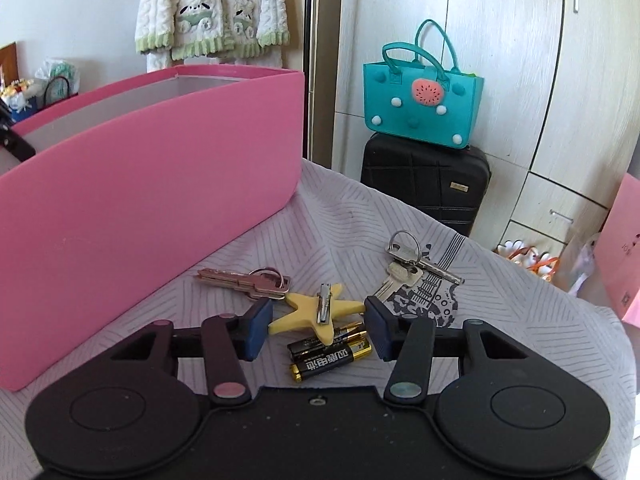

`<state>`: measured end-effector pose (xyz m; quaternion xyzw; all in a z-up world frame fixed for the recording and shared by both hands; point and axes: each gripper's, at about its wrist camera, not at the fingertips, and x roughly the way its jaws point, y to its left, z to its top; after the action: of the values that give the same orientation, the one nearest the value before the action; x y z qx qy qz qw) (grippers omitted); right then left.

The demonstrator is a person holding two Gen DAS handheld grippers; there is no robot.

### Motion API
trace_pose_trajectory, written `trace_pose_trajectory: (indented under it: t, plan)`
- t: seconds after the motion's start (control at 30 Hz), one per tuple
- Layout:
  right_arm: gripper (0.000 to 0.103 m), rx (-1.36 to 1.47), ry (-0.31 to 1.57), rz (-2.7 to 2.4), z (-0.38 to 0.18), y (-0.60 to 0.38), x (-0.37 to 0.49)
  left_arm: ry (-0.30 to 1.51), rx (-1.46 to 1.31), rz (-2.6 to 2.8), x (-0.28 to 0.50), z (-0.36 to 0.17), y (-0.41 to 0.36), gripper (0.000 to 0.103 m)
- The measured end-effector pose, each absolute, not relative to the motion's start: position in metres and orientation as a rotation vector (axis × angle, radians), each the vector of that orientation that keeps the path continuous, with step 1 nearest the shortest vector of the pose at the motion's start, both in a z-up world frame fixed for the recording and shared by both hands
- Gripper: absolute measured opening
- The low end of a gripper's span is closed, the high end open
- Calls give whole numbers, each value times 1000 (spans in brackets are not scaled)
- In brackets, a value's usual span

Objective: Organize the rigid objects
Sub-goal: 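Grasp the yellow star keychain with the right gripper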

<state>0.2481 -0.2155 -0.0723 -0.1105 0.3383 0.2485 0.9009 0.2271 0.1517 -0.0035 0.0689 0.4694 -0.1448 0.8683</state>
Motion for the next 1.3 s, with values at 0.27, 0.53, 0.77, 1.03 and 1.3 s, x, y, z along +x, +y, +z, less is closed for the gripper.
trace_pose_trajectory:
  t: [0.27, 0.53, 0.77, 1.03, 1.3]
  plan:
    - [55, -207, 679, 497, -65, -216, 242, 990, 140, -300, 227, -4, 152, 9]
    - [55, -224, 652, 485, -52, -213, 224, 984, 138, -297, 227, -4, 151, 9]
    - [55, -209, 607, 480, -32, -211, 205, 986, 133, -297, 227, -3, 152, 9]
    - [55, -111, 495, 512, 16, -202, 185, 979, 127, -294, 227, -3, 152, 9]
    - [55, -30, 501, 613, 43, -176, 184, 968, 160, -300, 225, -3, 148, 9]
